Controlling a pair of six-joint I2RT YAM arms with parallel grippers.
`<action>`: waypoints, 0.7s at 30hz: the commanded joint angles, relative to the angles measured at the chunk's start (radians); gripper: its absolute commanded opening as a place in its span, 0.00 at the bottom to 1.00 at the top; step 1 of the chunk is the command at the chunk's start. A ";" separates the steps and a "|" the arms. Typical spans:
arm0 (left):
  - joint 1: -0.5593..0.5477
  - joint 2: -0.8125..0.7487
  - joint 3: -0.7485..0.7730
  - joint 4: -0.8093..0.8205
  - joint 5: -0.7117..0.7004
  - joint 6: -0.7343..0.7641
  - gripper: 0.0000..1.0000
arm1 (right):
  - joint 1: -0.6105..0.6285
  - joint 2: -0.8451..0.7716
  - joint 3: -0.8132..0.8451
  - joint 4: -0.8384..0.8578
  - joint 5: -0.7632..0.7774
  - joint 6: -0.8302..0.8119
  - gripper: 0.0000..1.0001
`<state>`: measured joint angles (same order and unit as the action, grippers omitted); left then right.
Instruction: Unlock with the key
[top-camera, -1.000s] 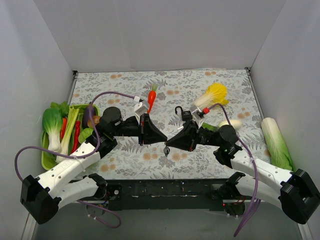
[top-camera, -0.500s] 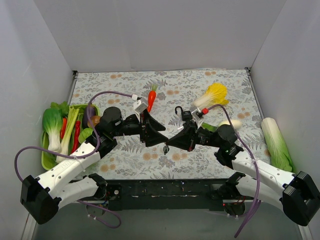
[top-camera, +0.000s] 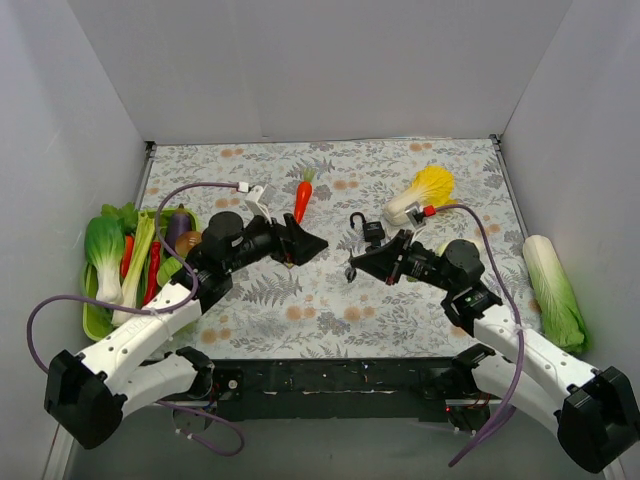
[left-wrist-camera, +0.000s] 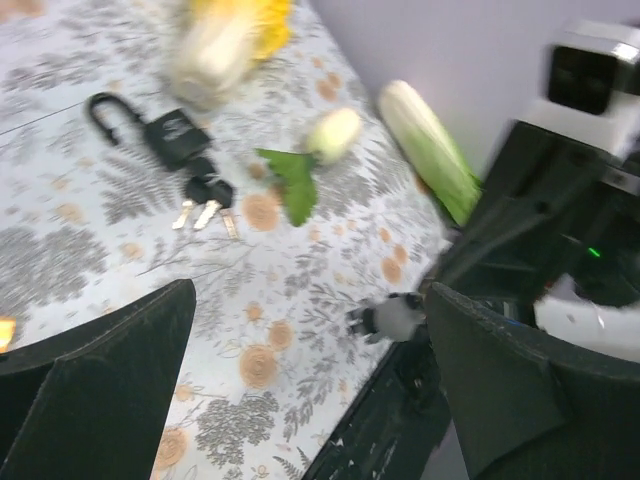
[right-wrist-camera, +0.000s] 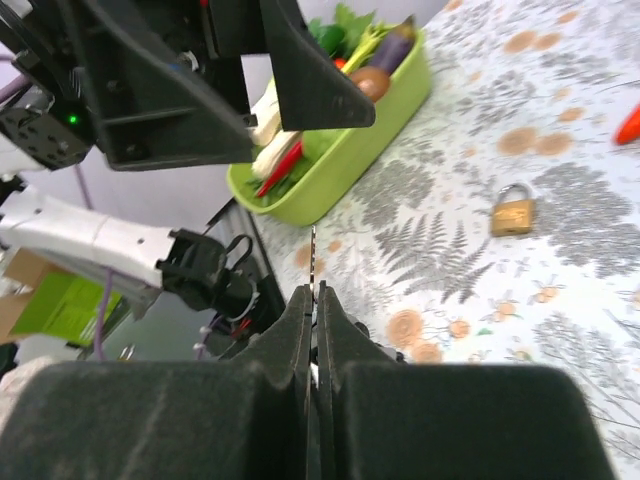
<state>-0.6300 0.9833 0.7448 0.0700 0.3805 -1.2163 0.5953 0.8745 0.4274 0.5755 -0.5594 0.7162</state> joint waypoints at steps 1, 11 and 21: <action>0.056 0.031 -0.007 -0.139 -0.257 -0.123 0.98 | -0.080 -0.060 0.013 -0.055 0.000 -0.041 0.01; 0.059 0.287 -0.029 -0.223 -0.486 -0.192 0.98 | -0.115 -0.118 -0.018 -0.115 0.004 -0.054 0.01; 0.076 0.558 0.045 -0.184 -0.477 -0.190 0.74 | -0.117 -0.199 -0.052 -0.154 0.012 -0.069 0.01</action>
<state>-0.5606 1.5036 0.7273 -0.1417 -0.0772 -1.4014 0.4835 0.7097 0.3798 0.4122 -0.5526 0.6720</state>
